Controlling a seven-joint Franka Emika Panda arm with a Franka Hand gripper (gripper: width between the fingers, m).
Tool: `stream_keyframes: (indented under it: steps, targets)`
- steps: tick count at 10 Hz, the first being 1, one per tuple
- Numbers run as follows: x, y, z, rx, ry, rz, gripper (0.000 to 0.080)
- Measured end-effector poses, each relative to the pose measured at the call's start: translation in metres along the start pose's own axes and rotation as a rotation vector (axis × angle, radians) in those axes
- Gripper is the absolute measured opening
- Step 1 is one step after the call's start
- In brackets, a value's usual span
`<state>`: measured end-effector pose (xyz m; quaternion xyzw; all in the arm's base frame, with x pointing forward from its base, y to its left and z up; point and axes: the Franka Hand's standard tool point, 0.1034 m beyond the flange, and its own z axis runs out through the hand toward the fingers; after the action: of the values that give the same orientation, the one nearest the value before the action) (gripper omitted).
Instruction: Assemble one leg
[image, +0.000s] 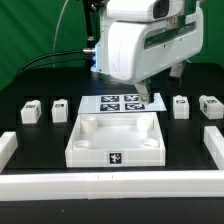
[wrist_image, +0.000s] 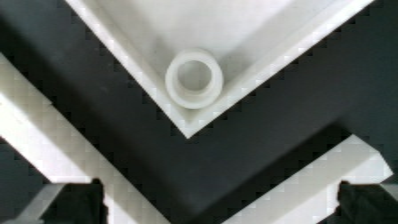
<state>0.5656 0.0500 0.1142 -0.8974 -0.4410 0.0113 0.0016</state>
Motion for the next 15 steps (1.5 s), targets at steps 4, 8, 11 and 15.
stream_keyframes:
  steps: [4, 8, 11, 15]
  targets:
    - [-0.053, -0.008, 0.028, -0.018, 0.015, -0.218, 0.0649]
    - [-0.059, -0.011, 0.032, -0.006, 0.008, -0.219, 0.0649]
    - [-0.063, -0.014, 0.035, -0.018, 0.016, -0.296, 0.0649]
    - [-0.101, -0.050, 0.060, 0.015, 0.002, -0.461, 0.0649]
